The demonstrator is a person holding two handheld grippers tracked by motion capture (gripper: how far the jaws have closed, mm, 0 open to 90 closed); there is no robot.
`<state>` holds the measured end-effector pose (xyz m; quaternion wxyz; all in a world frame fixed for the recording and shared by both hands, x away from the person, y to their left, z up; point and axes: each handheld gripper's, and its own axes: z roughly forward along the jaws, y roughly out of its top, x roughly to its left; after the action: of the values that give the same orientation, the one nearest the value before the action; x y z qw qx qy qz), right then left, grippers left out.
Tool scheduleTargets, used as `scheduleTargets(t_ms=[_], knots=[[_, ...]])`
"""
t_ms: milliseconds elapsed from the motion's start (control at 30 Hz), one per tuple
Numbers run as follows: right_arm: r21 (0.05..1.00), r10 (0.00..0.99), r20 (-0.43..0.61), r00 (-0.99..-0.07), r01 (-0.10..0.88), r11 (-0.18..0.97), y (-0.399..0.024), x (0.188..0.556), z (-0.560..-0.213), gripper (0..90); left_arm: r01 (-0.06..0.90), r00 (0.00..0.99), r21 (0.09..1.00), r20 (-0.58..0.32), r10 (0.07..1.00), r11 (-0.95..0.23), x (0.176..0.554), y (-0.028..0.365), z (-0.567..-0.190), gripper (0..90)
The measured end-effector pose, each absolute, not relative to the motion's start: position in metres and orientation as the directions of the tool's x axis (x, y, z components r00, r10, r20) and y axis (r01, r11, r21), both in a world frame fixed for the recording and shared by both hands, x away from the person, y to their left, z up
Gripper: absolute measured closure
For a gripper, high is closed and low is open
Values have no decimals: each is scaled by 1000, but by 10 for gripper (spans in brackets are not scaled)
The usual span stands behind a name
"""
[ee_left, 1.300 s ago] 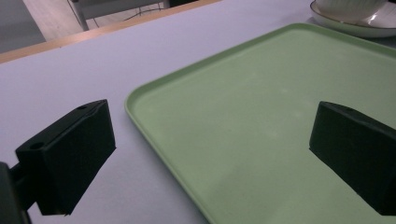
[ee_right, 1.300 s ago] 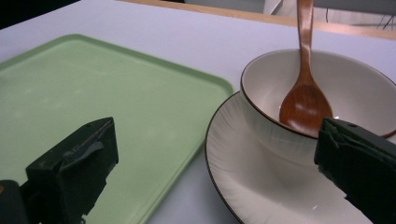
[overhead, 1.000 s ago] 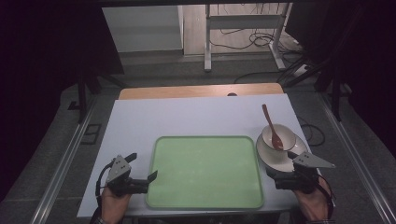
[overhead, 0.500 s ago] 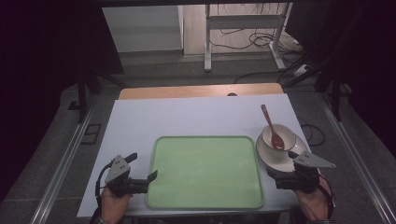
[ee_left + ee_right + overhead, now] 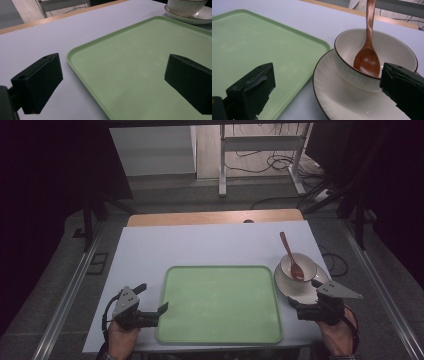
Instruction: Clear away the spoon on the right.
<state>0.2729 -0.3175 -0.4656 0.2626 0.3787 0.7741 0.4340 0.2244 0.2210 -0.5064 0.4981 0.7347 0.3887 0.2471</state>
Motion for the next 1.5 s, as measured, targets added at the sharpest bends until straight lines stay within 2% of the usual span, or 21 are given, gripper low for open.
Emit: scheduleTargets(t_ms=[333, 500, 733, 900, 1500], knots=[[872, 809, -81, -582, 353, 340, -315, 278, -457, 0, 328, 575, 923, -24, 818, -203, 224, 220, -506, 15], [878, 807, -45, -588, 362, 313, -316, 284, -454, 0, 328, 574, 922, -22, 819, -205, 224, 220, -506, 15], [876, 807, -71, -587, 350, 332, -313, 288, -450, 0, 325, 572, 923, -17, 820, -207, 224, 220, -506, 14], [857, 799, -81, -597, 367, 361, -310, 294, -447, 0, 325, 573, 922, -16, 819, -209, 224, 219, -506, 14], [852, 818, -42, -574, 407, 329, -311, 324, -439, 0, 331, 577, 919, -18, 817, -213, 224, 218, -506, 14]])
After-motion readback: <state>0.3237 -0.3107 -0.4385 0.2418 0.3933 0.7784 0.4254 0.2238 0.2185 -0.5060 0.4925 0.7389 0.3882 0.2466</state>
